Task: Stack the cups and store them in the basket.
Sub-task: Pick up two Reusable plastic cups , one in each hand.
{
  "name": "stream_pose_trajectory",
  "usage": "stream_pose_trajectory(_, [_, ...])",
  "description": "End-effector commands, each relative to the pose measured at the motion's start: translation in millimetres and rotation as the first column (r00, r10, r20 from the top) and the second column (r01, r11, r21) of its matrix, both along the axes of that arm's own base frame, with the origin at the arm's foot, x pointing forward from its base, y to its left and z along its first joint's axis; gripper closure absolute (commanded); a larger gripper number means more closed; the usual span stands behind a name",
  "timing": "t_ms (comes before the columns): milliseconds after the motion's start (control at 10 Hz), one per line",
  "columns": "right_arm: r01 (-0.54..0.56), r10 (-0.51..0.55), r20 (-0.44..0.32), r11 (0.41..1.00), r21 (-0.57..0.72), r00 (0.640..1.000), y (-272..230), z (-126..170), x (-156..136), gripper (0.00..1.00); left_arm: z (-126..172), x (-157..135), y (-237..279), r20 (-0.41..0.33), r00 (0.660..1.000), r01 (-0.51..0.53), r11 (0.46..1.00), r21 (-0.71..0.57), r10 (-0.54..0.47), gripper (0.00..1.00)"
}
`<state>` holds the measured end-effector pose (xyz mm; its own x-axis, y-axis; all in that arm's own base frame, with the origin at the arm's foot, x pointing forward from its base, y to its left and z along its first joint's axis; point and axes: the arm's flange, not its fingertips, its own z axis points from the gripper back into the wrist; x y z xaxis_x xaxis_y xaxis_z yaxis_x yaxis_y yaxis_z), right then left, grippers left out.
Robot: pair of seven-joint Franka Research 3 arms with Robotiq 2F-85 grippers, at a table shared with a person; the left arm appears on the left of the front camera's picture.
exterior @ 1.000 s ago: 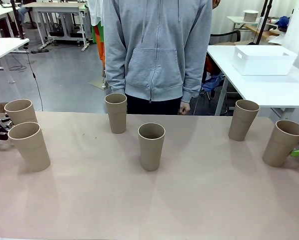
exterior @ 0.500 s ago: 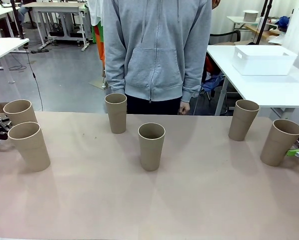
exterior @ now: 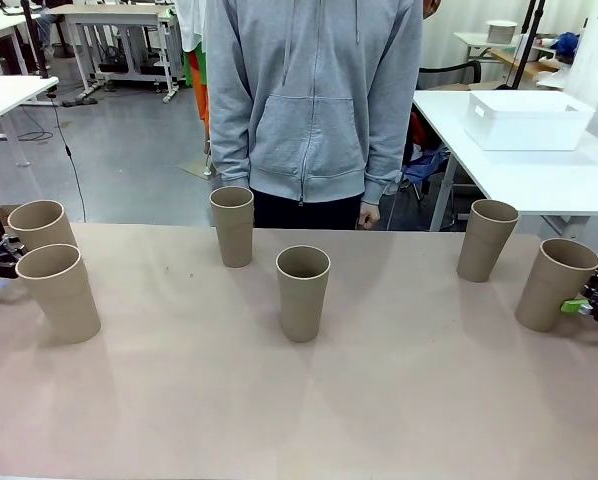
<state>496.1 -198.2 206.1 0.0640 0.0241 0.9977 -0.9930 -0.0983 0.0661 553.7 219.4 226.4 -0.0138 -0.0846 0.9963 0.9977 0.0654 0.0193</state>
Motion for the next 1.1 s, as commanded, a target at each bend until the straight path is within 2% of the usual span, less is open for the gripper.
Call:
stream_pose_trajectory(0, [-0.008,0.008,-0.033,1.0,0.008,0.999,10.6,1.5,3.7,0.0,6.5,-4.0,-5.3,-0.018,1.0,-0.015,1.0,-0.023,0.015,0.0])
stream_pose_trajectory(1000, [-0.017,0.018,-0.047,1.0,0.01,0.999,25.8,2.7,2.7,0.0,11.4,0.5,-20.8,-0.015,1.0,-0.005,0.999,-0.04,0.004,0.0])
